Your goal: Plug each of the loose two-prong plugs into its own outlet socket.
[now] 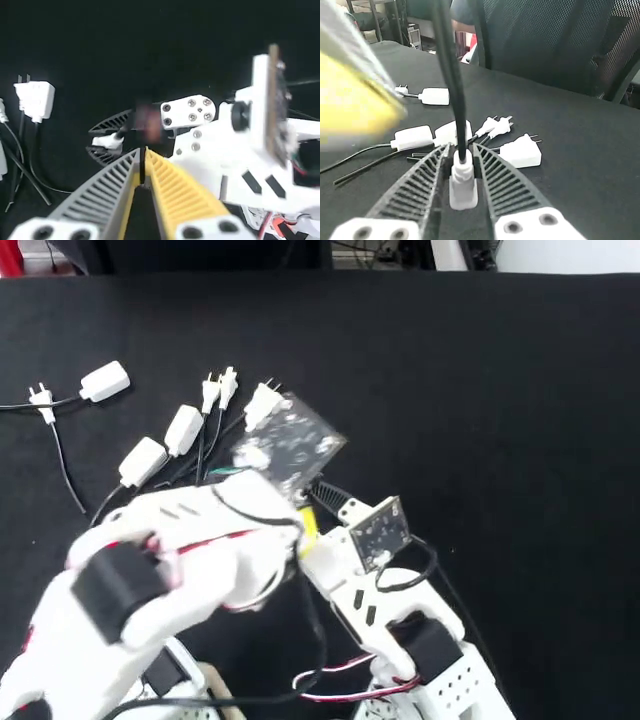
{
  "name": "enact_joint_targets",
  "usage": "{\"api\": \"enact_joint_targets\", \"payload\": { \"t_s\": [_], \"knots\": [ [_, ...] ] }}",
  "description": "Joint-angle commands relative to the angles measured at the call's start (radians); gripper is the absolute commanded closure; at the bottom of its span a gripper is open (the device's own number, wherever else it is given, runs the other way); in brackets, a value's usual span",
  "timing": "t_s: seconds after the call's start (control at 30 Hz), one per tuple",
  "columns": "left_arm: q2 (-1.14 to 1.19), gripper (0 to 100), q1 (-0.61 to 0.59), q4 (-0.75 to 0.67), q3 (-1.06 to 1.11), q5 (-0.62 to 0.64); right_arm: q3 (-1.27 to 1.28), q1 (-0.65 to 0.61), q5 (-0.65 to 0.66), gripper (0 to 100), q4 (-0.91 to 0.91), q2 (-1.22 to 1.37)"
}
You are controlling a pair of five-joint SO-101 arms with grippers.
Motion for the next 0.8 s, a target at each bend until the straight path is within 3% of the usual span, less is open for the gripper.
{"api": "enact_joint_targets", "payload": {
  "t_s": [0.0, 0.1, 0.33, 0.53, 0.77],
  "knots": [
    [-0.081, 97, -0.016, 0.048, -0.05, -0.061, -0.085, 0.017, -0.008, 98.6, -0.003, -0.147],
    [-0.152, 97, -0.028, 0.038, 0.008, -0.095, -0.145, 0.014, -0.009, 98.6, 0.072, -0.148],
    [-0.224, 97, -0.222, -0.143, 0.191, -0.186, -0.211, -0.018, -0.055, 98.6, 0.069, -0.153],
    [-0.218, 97, -0.139, -0.281, 0.257, -0.184, -0.208, -0.052, -0.051, 98.6, 0.018, -0.166],
    [-0.216, 97, -0.13, -0.276, 0.255, -0.189, -0.225, -0.048, -0.051, 98.6, 0.044, -0.166]
  ]
}}
